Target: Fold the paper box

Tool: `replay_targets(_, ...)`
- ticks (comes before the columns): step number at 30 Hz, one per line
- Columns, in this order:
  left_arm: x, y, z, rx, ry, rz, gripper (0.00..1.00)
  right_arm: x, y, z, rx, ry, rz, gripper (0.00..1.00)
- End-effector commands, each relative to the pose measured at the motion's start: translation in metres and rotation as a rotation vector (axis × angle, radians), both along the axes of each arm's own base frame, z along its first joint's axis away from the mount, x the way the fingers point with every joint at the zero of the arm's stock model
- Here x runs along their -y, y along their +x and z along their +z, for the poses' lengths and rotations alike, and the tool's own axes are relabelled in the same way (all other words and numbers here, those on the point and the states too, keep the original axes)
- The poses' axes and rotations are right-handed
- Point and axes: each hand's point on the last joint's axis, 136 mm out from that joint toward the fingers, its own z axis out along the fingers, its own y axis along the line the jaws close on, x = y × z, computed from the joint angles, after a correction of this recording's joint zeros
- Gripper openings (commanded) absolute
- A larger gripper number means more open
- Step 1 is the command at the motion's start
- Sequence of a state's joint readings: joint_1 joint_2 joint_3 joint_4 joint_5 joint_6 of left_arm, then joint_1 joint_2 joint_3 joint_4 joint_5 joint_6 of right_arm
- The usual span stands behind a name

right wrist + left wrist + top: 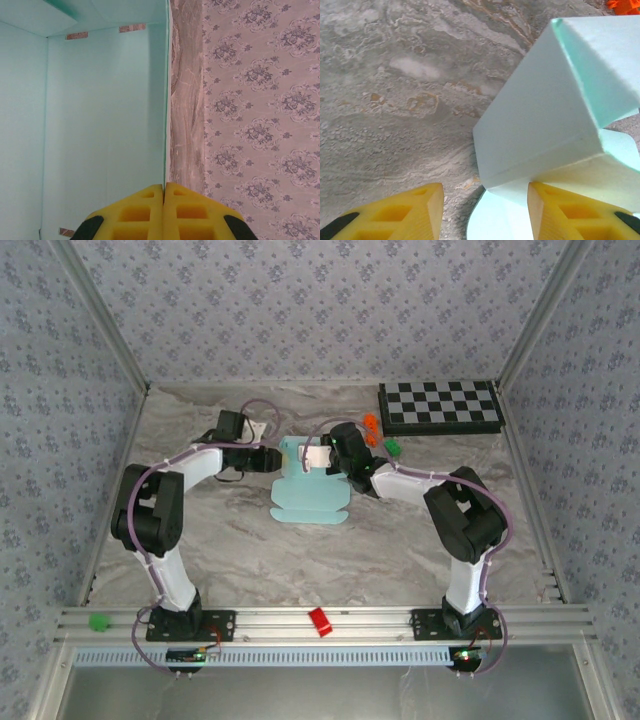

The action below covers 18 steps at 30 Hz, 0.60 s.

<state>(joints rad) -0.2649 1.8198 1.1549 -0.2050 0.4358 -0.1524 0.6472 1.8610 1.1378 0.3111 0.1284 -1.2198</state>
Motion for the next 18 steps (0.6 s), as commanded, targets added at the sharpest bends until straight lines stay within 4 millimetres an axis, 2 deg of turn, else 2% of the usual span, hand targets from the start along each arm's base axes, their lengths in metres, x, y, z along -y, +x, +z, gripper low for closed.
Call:
replay_targets(1,0.013,0.004,0.014,0.050,-0.041,-0.057,0.48,-0.001,-0.007,-0.021,-0.063,-0.042,0.003,0.00)
replay_targets(11,0.027,0.003,0.018,0.115,-0.087,-0.119,0.48,-0.001,-0.008,-0.023,-0.067,-0.046,0.003,0.00)
replay_targets(18,0.030,0.008,0.010,0.108,-0.084,-0.122,0.49,-0.001,-0.008,-0.023,-0.068,-0.042,0.002,0.00)
